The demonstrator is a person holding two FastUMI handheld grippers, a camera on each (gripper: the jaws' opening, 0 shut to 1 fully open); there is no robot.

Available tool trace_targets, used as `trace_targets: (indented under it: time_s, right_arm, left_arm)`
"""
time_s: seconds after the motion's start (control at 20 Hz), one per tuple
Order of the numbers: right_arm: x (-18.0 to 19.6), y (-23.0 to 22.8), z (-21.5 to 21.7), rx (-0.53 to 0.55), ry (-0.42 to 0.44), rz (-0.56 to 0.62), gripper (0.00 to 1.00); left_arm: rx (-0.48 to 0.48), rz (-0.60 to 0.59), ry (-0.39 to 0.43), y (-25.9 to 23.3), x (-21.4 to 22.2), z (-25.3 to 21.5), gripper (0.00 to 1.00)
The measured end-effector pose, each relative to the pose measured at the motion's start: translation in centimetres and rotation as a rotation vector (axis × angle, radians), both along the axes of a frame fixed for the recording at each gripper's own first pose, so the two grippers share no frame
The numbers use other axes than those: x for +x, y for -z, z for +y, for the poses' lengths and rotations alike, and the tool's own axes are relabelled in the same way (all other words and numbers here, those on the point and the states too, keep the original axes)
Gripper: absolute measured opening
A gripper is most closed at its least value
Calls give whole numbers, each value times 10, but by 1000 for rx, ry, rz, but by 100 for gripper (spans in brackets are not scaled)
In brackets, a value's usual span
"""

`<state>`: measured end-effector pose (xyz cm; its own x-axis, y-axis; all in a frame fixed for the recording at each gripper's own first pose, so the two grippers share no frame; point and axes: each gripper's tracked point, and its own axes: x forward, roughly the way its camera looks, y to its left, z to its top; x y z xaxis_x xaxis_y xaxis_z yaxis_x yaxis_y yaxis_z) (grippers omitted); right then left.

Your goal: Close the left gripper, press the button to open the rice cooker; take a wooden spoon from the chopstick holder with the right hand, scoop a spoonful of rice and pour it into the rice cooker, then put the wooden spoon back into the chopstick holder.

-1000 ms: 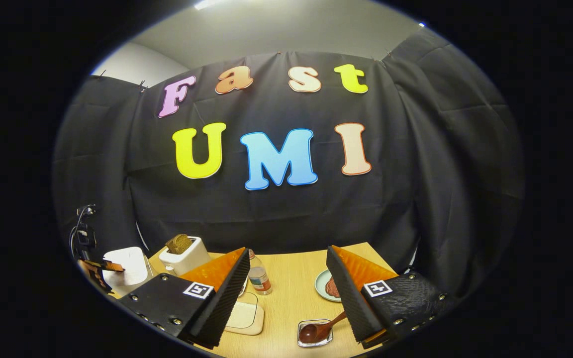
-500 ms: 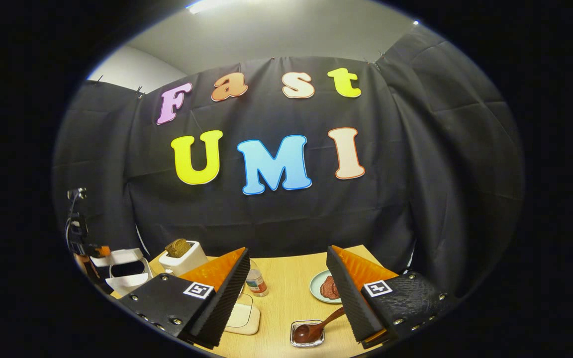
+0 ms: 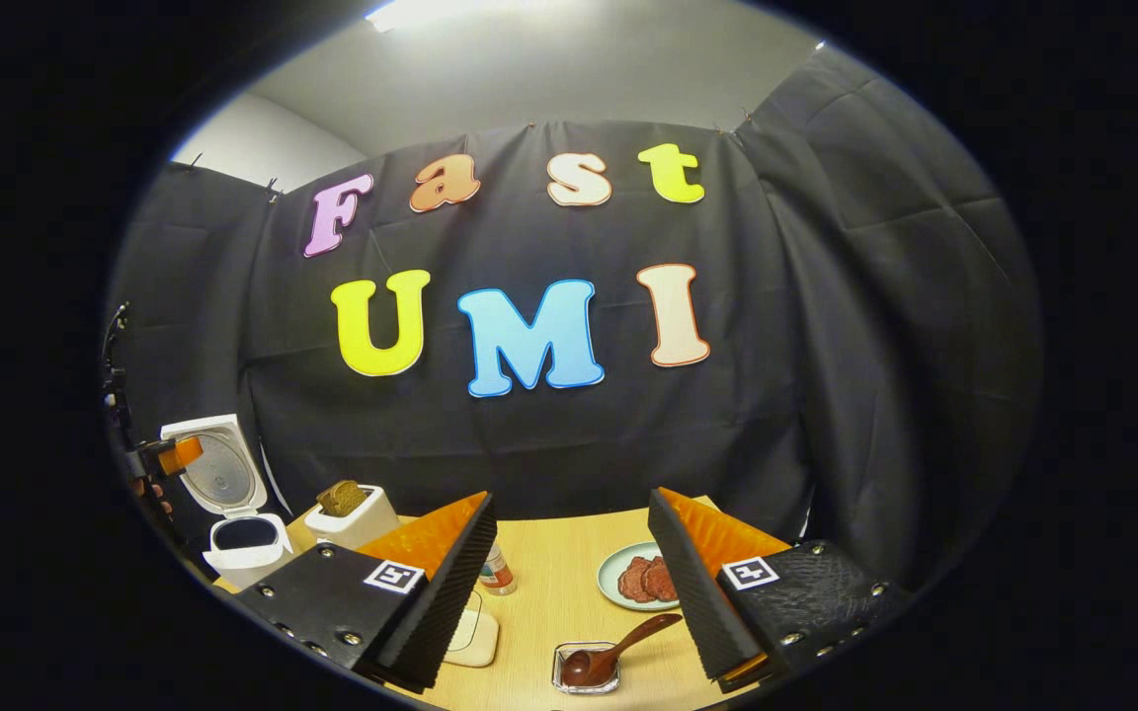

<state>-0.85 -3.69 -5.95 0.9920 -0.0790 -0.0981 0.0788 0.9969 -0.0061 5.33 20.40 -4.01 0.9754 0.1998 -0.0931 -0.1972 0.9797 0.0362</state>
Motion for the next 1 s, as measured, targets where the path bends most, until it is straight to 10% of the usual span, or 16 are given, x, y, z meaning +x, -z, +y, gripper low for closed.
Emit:
trace_targets:
  time_s: [1.0]
  right_arm:
    - [34,175,-85,151,90,320,94]
  left_arm:
    - [16,53,194,35,-62,-123,96]
